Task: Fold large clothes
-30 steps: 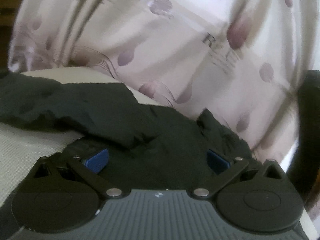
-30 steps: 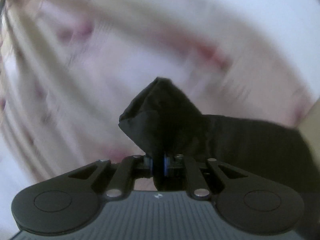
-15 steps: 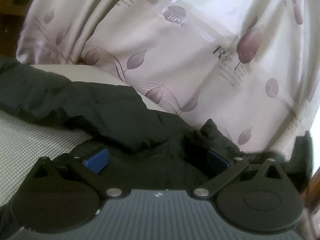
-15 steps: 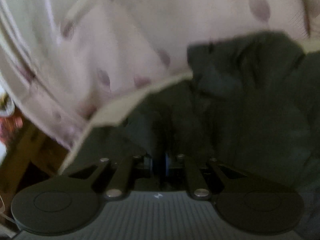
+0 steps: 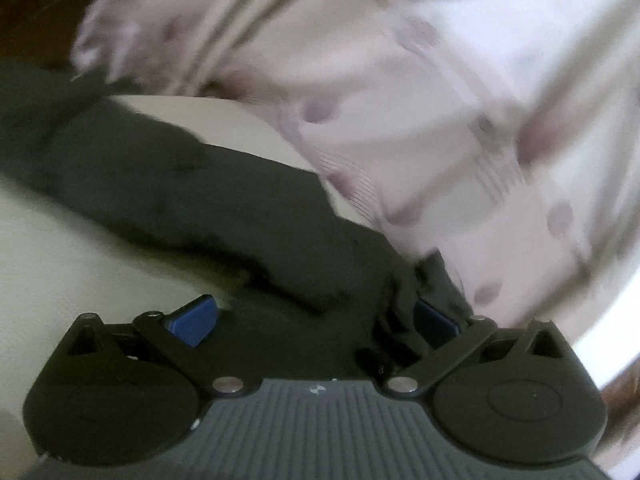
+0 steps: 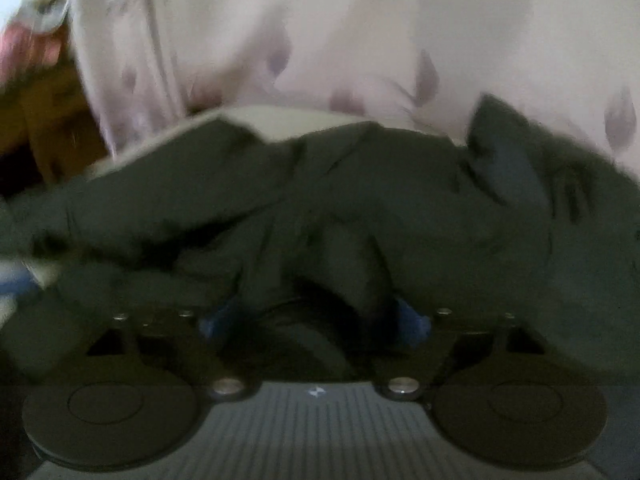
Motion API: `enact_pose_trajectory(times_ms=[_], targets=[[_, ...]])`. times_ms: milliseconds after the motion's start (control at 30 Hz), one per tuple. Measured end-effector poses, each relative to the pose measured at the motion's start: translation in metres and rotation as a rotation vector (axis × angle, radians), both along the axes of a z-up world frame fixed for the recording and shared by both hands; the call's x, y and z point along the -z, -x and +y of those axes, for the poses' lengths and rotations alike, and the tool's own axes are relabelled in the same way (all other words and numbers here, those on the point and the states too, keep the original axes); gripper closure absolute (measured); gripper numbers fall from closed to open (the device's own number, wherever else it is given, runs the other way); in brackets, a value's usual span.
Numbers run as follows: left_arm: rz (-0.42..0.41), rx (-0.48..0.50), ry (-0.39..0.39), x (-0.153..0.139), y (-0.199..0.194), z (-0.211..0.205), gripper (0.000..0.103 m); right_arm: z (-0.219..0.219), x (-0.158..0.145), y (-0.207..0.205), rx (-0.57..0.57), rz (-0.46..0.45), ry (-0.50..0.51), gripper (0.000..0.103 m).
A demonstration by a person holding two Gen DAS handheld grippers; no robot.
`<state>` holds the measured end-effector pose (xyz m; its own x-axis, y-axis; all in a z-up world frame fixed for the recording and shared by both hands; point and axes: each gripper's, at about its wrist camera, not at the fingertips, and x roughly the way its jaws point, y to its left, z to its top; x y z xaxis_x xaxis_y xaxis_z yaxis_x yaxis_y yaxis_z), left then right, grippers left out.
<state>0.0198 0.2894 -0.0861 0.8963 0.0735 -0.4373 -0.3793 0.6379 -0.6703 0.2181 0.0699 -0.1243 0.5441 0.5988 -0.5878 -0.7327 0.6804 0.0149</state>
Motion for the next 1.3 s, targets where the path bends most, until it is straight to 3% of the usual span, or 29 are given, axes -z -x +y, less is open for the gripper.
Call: enact_pose_trajectory(times_ms=[167,267,533,567,633,667,700,767,833,933,1033,1100,1200,1300], targets=[[0.062,-0.123,0.126,0.009,0.038,0.066,0.0,-0.003,0.001,0.002,0.007,-0.007,-0.001,0.014],[0.057,-0.193,0.192,0.016,0.058,0.101,0.0,-0.008,0.0,0.004,0.005,-0.007,-0.007,0.014],[0.037,-0.261,0.235,0.02,0.05,0.151,0.001,-0.008,0.002,0.002,0.002,-0.018,-0.013,0.013],[0.04,-0.262,0.222,0.02,0.047,0.152,0.005,-0.008,0.002,0.002,0.003,-0.02,-0.014,0.013],[0.059,-0.269,0.186,0.023,0.039,0.153,0.029,-0.008,0.002,0.002,0.004,-0.023,-0.017,0.013],[0.078,-0.26,0.181,0.028,0.034,0.155,0.071,-0.008,0.002,0.002,0.003,-0.023,-0.019,0.013],[0.106,-0.24,0.203,0.037,0.027,0.16,0.098,-0.008,0.002,0.002,0.003,-0.023,-0.021,0.013],[0.063,-0.26,0.261,0.054,0.028,0.168,0.098,-0.009,0.002,0.002,0.002,-0.021,-0.026,0.013],[0.062,-0.283,0.201,0.049,0.024,0.168,0.098,-0.01,0.002,0.001,-0.001,-0.016,-0.032,0.013],[0.045,-0.295,0.075,0.021,0.009,0.155,0.099,-0.018,-0.003,-0.002,0.008,0.022,-0.067,0.013],[-0.013,-0.256,-0.051,-0.026,-0.014,0.134,0.099,-0.06,-0.02,-0.012,0.079,0.185,-0.273,0.012],[-0.073,-0.203,-0.126,-0.064,-0.032,0.114,0.099,-0.098,-0.032,-0.014,0.122,0.242,-0.394,0.012],[-0.148,-0.096,-0.215,-0.113,-0.061,0.07,0.099,-0.143,-0.051,-0.011,0.137,0.211,-0.376,0.012],[-0.211,0.03,-0.275,-0.143,-0.092,0.01,0.099,-0.185,-0.068,0.0,0.163,0.102,-0.309,0.012]])
